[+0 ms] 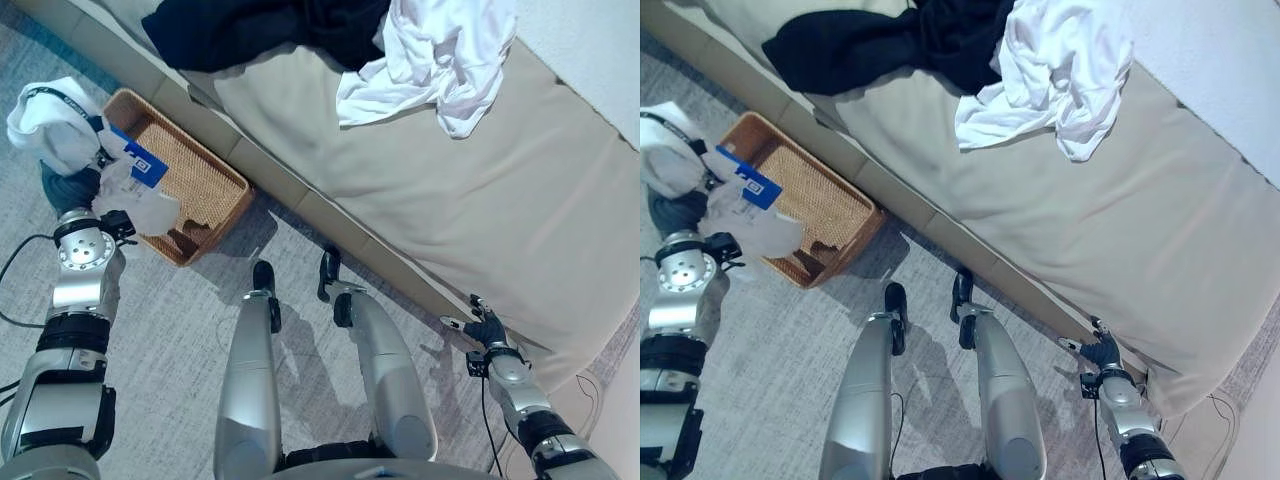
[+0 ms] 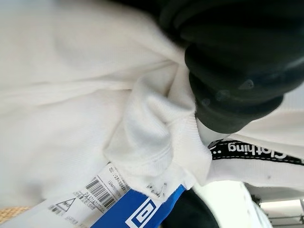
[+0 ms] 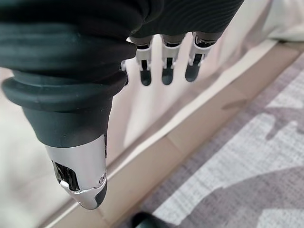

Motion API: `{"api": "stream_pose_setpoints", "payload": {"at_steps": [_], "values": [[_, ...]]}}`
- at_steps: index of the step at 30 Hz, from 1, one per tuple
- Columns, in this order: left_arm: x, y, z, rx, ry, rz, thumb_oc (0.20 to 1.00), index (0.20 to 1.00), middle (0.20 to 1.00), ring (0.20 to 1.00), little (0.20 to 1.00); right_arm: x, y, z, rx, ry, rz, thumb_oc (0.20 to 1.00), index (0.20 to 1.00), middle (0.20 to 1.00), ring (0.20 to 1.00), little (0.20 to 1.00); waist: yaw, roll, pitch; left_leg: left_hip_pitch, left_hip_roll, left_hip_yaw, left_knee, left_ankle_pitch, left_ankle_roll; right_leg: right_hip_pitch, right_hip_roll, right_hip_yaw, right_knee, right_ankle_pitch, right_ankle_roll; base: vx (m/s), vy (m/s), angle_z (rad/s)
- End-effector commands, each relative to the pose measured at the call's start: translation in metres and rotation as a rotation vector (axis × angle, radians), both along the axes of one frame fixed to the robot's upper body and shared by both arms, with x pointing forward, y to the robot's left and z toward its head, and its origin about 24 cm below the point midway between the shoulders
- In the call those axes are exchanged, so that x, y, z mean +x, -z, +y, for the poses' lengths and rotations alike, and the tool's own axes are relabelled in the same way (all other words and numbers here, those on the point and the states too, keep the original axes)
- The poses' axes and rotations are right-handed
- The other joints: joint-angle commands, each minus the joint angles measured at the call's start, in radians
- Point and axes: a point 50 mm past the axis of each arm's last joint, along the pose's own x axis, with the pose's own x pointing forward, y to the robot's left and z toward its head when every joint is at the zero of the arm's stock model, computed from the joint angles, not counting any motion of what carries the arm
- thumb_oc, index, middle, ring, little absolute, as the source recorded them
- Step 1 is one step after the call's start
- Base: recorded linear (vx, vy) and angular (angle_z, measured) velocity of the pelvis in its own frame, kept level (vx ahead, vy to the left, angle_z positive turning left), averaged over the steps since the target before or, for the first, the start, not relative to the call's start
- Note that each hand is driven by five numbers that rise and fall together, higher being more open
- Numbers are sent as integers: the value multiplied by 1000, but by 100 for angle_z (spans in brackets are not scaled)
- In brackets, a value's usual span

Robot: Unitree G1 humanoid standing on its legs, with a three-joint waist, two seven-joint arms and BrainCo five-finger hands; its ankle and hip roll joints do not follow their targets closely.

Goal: Pick up clothes into the bucket

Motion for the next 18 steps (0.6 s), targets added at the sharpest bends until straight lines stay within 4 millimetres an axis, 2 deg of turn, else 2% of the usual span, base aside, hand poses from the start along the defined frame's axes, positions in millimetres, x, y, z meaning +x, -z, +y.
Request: {"api": "stream_pose_setpoints", "payload": {"at_steps": [1, 6, 7, 8, 12, 18], "values": [[-1, -31, 6, 48, -54, -114, 200, 200, 200, 200, 200, -1, -11, -11, -38, 36, -78, 1000, 1000, 1000, 1000, 1000, -5, 1, -17, -32, 18, -24, 47, -47, -7, 13, -94, 45, 29, -50, 104, -3, 30, 20], [4, -37, 5, 39, -63, -119, 200, 200, 200, 200, 200, 3, -16, -9, -34, 40, -110, 1000, 1000, 1000, 1000, 1000, -8, -3, -17, -117, 12, -34, 99, -65, 0, -73, -106, 45, 90, -67, 106, 6, 27, 12], [5, -38, 5, 27, -66, -125, 253, 253, 253, 253, 253, 3, -16, -9, -32, 41, -115, 1000, 1000, 1000, 1000, 1000, -9, -4, -17, -134, 10, -35, 108, -68, 1, -89, -110, 44, 100, -69, 107, 0, 0, 0], [8, -38, 5, 17, -71, -112, 1000, 1000, 1000, 1000, 1000, 6, -17, -7, -32, 42, -121, 1000, 1000, 1000, 1000, 1000, -11, -4, -17, -168, 7, -36, 118, -69, 1, -119, -119, 39, 111, -73, 108, 23, 32, 3], [13, -35, 6, -53, -99, -101, 1000, 1000, 1000, 1000, 1000, 9, -18, -2, -29, 40, -128, 1000, 1000, 1000, 1000, 1000, -12, -4, -17, -199, 2, -41, 117, -68, 5, -145, -126, 30, 106, -70, 114, 22, 23, 10], [15, -17, 6, -223, -117, -100, 1000, 1000, 1000, 1000, 1000, 12, -20, 3, -21, 34, -140, 1000, 1000, 1000, 1000, 1000, -9, -6, -17, -202, -3, -41, 101, -70, 9, -150, -131, 23, 92, -67, 119, 10, 3, 1]]}}
